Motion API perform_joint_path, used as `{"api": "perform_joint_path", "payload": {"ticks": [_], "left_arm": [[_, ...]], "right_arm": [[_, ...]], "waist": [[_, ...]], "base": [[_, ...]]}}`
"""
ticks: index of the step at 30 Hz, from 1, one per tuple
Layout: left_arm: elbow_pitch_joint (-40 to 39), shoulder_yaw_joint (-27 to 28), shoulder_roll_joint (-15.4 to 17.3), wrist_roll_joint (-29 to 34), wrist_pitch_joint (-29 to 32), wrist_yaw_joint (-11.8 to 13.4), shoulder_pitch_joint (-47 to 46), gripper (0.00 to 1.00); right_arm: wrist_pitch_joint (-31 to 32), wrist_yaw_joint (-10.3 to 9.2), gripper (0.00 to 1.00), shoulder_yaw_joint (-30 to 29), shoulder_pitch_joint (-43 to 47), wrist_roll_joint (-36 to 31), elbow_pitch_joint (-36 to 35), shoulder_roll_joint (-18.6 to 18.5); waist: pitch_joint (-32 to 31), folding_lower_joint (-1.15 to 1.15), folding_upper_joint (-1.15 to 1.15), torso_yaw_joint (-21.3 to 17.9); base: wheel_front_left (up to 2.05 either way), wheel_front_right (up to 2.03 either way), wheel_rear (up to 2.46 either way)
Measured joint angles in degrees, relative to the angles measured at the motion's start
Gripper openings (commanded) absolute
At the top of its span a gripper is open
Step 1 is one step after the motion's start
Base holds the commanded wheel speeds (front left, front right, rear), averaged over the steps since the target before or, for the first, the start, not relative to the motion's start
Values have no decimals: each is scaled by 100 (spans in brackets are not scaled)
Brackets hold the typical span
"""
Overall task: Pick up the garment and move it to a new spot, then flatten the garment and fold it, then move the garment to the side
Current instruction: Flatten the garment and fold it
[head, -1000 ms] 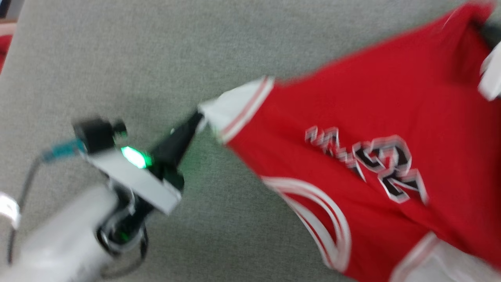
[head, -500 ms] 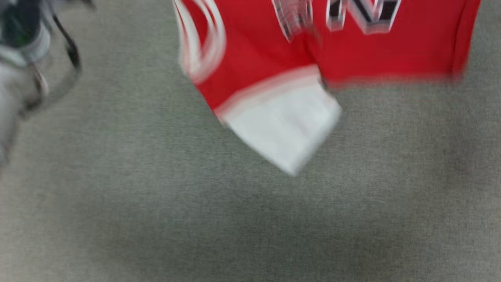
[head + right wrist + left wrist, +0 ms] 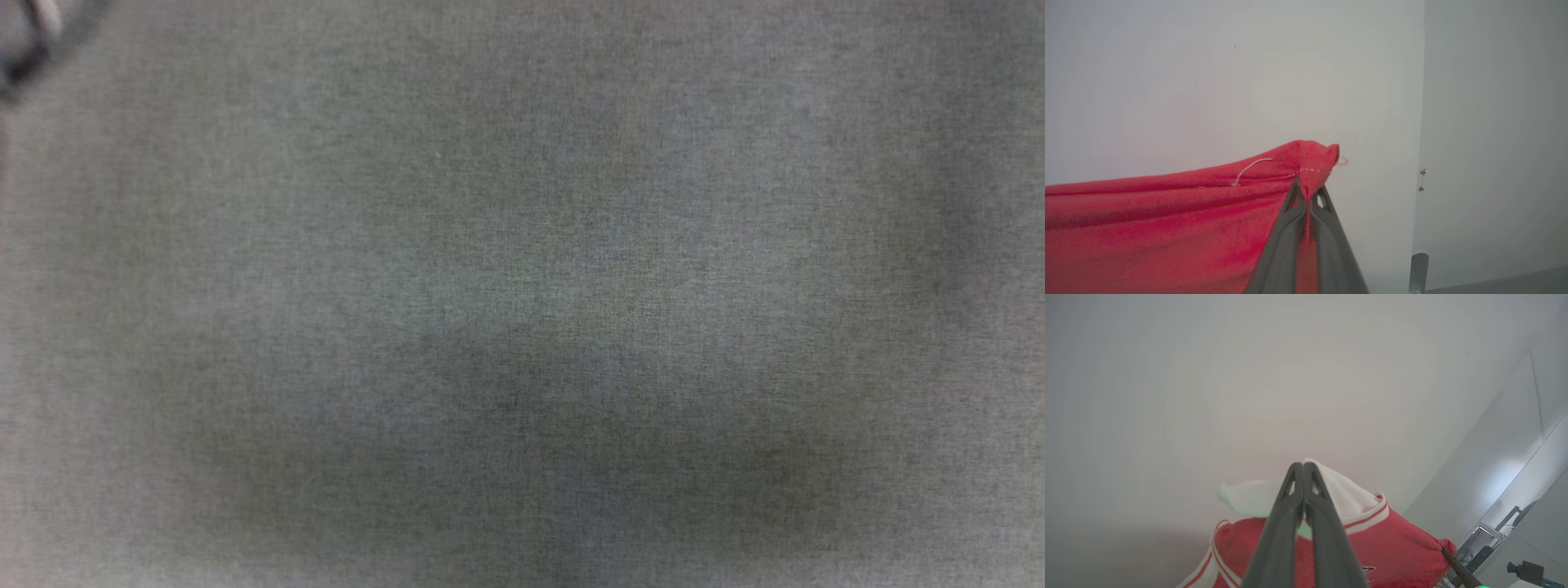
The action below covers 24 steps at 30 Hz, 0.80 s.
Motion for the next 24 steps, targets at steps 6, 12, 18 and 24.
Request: {"api": "perform_joint_path", "payload": {"ticks": [6, 12, 18, 24], "left_arm": [[-824, 145, 44, -412, -346, 1, 1365, 0], [-1817, 435, 179, -446, -520, 2, 3007, 0], [-2412, 811, 185, 113, -545, 2, 4623, 0], [-3243, 1388, -11, 503, -545, 2, 6160, 0]], "right_arm": [[7, -5, 0, 242, 657, 446, 292, 115], [504, -7, 0, 1048, 1888, 1413, -366, -65], [1566, -7, 0, 1524, 3666, 2448, -1885, -417], [2416, -8, 0, 1149, 5464, 2820, -3682, -516]], "waist": [[118, 0, 0, 0], [61, 0, 0, 23], [-132, 0, 0, 12], [-390, 0, 0, 14]], "base": [[0, 0, 0], [0, 0, 0], [0, 0, 0], [0, 0, 0]]}}
